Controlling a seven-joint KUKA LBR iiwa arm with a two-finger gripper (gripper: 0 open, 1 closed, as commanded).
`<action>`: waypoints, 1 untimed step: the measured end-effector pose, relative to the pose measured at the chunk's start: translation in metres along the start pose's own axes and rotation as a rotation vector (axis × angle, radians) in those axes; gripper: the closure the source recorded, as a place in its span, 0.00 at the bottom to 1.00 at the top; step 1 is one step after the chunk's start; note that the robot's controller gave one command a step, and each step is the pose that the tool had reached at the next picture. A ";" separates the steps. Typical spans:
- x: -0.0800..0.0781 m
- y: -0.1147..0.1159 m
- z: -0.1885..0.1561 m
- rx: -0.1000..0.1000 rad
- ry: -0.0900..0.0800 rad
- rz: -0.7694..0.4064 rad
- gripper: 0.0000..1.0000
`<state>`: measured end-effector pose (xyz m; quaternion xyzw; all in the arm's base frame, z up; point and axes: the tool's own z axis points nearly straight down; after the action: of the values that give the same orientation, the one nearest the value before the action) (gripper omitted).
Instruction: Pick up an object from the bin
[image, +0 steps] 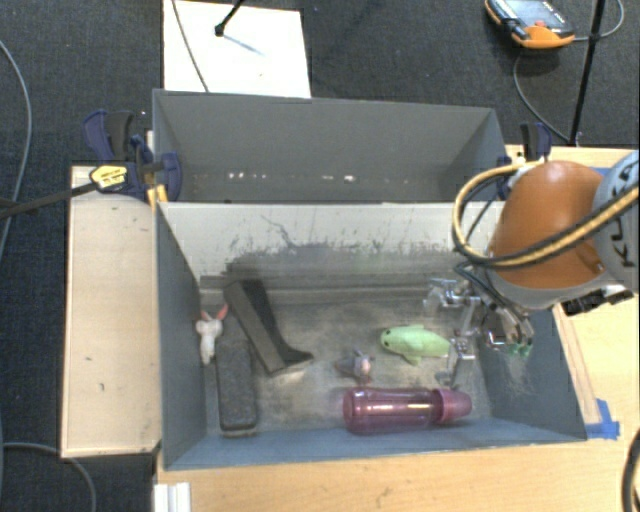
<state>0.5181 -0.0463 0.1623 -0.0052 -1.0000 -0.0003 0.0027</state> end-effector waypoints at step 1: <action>-0.002 0.000 -0.004 0.001 -0.008 -0.001 0.00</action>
Offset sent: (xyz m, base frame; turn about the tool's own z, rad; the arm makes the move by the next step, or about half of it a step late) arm 0.0338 -0.0170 -0.0550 -0.0006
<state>0.5200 -0.0463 0.1665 -0.0045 -1.0000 0.0001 -0.0014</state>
